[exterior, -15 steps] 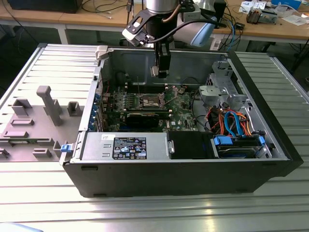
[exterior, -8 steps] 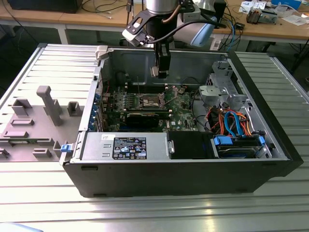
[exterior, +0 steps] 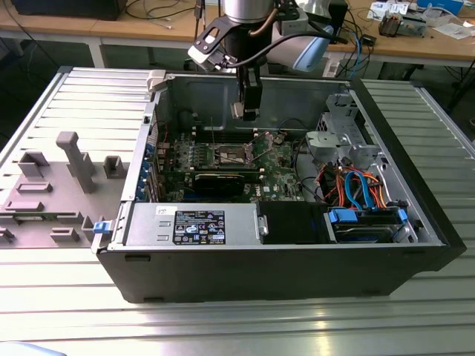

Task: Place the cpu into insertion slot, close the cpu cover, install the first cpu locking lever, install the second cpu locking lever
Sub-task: 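Place the cpu into insertion slot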

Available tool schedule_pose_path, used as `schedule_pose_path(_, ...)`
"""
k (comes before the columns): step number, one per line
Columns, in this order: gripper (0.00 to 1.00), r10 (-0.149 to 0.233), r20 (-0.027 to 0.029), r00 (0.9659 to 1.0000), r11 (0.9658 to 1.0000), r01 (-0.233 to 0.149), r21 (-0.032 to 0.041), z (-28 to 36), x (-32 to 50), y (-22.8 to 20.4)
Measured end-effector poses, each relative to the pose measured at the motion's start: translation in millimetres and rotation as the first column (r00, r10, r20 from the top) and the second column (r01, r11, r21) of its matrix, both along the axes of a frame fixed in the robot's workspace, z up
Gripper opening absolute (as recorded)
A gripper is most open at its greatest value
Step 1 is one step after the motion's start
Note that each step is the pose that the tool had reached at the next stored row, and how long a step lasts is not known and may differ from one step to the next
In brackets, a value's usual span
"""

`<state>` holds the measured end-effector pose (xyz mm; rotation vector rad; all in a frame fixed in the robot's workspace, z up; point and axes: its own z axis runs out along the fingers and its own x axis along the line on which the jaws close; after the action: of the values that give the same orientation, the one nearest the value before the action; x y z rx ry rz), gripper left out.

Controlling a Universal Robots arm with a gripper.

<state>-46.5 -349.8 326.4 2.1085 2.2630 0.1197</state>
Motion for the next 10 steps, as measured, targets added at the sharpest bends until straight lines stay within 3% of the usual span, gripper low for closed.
schedule_pose_path(2,0.55,0.000,0.0000,1.0000,1.0000,0.000,0.0000,-4.2,0.0,0.0)
schedule_pose_path(10,0.55,0.000,0.0000,1.0000,1.0000,0.000,0.0000,-5.6,0.0,-0.1)
